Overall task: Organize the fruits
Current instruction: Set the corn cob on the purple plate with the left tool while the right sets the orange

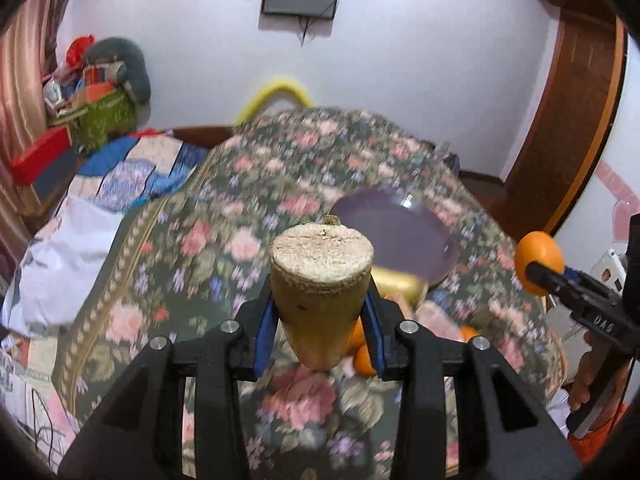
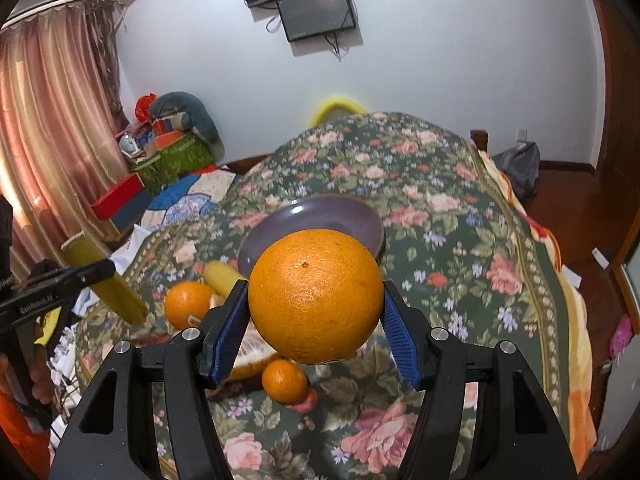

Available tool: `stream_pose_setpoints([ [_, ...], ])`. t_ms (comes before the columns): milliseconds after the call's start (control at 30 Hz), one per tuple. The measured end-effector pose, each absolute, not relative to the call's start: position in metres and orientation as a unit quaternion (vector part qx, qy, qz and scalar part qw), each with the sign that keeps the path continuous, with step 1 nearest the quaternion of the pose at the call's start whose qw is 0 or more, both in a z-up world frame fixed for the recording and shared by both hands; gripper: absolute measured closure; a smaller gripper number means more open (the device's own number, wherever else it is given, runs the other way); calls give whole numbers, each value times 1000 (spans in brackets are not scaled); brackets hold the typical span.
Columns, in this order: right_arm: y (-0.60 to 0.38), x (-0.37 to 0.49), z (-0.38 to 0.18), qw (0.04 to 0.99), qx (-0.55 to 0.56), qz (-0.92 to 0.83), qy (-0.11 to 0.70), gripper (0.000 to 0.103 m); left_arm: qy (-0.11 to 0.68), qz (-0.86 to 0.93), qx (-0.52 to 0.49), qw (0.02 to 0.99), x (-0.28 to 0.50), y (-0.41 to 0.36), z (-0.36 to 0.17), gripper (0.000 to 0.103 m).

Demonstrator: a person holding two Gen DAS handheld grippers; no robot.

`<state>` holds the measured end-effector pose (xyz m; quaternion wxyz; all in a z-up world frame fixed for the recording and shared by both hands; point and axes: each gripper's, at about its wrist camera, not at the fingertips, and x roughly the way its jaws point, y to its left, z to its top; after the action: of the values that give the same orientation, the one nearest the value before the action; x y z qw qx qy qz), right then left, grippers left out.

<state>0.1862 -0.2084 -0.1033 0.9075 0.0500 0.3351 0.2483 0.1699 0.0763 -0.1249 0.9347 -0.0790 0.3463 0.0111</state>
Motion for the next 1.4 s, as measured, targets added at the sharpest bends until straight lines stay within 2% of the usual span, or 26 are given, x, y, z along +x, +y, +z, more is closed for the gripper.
stream_pose_setpoints([
  [233, -203, 200, -94, 914, 49, 249, 317, 43, 318, -15, -67, 946, 194, 53, -105, 65],
  [533, -198, 227, -100, 916, 48, 244, 314, 43, 322, -46, -61, 944, 235, 26, -111, 65],
  [1033, -188, 271, -126, 909, 25, 243, 338, 43, 401, -78, -40, 912, 312, 0, -160, 65],
  [1400, -179, 300, -146, 889, 5, 247, 384, 43, 447, -81, -33, 890, 343, -3, -187, 65],
])
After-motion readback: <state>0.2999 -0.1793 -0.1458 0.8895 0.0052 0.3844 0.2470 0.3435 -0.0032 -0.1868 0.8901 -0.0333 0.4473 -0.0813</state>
